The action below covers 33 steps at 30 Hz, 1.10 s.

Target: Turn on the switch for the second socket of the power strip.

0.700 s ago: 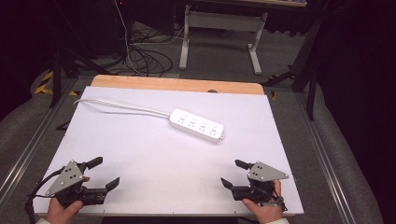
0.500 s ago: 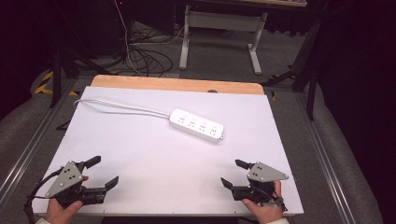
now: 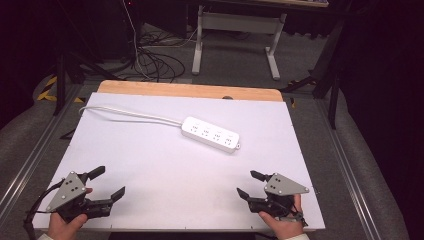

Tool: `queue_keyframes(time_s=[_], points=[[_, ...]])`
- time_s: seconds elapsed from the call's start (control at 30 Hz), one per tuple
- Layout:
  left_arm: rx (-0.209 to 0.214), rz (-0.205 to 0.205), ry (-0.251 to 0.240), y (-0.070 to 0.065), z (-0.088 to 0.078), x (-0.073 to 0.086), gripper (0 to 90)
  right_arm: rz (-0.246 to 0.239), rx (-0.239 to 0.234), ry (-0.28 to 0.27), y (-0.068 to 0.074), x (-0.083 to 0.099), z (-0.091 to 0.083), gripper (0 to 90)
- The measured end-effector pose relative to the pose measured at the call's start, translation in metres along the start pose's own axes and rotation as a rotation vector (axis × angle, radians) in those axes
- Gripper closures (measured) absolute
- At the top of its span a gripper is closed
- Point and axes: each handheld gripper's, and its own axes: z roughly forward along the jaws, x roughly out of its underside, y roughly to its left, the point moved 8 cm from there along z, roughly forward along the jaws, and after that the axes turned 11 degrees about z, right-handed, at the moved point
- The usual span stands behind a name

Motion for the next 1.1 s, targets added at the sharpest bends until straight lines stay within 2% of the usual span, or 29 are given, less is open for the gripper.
queue_keyframes(time_s=[0.13, 0.27, 0.53, 0.87, 1.1], points=[[-0.031, 0.038, 0.004, 0.000, 0.000, -0.001, 11.7, -0.016, 0.004, 0.015, 0.002, 0.000, 0.001, 36.8], [-0.034, 0.072, 0.010, -0.003, 0.001, -0.001, 11.7, -0.021, 0.003, 0.026, 0.003, -0.003, 0.002, 39.7], [-0.025, 0.058, 0.006, -0.003, 0.000, -0.002, 11.7, -0.023, 0.012, 0.044, 0.001, -0.014, 0.002, 41.1], [-0.026, 0.053, 0.007, -0.003, 0.000, -0.002, 11.7, -0.030, -0.007, 0.039, 0.002, -0.046, 0.012, 40.5], [-0.028, 0.054, 0.004, -0.002, -0.001, -0.002, 11.7, -0.037, -0.007, 0.044, 0.002, -0.060, 0.018, 41.4]])
